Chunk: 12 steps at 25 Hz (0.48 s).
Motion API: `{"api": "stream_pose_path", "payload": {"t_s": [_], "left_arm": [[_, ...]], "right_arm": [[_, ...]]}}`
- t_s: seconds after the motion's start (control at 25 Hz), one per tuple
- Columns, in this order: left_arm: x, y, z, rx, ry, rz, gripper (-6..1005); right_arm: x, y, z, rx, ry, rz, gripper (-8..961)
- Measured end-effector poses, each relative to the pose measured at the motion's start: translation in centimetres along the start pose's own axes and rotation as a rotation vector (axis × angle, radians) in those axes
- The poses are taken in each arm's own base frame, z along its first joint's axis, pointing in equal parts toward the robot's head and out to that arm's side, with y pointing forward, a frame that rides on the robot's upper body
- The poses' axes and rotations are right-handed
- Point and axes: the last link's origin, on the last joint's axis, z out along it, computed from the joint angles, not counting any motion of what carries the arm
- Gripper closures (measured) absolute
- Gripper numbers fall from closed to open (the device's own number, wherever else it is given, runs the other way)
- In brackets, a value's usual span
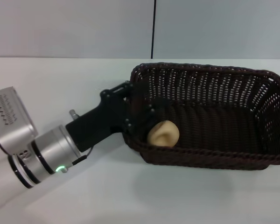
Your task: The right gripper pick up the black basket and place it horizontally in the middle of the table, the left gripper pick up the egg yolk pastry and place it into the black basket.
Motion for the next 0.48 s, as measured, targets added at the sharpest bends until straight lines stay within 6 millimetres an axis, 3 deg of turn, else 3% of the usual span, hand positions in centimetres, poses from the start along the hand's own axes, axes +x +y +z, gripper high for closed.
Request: {"api": "stream_pose_path", "payload": {"t_s": [0.08, 0.2, 0.28, 0.32, 0.36, 0.4, 0.44, 0.48], "left_arm": [[0.0, -0.2, -0.2, 0.014, 0.002, 0.001, 516], [-0.1, -2.0, -3.2, 0.183, 0.025, 0.014, 371], [-0.1, -2.0, -3.2, 0.183, 0.025, 0.014, 305], [-0.1, -2.7, -4.6, 0.261, 0.037, 0.027, 272], [-0.1, -2.7, -4.6, 0.261, 0.037, 0.027, 239], [-0.2, -3.8, -8.8, 0.487, 0.07, 0.085, 206], [-0.3, -4.0, -10.6, 0.577, 0.081, 0.106, 173], [-0.3, -4.0, -10.6, 0.577, 0.081, 0.106, 173]], "right_arm": [[0.0, 0.0, 0.1, -0.003, -0.001, -0.016, 231], [0.0, 0.0, 0.2, -0.001, -0.003, -0.056, 231], [0.0, -0.1, 0.2, 0.003, -0.005, -0.077, 231], [0.0, -0.2, 0.2, 0.014, -0.004, -0.099, 231], [0.0, -0.2, 0.2, 0.014, -0.004, -0.099, 231], [0.1, -0.2, 0.1, 0.019, -0.001, -0.105, 232], [0.2, -0.4, 0.1, 0.032, 0.013, -0.114, 232], [0.2, -0.4, 0.1, 0.032, 0.013, -0.114, 232]]}}
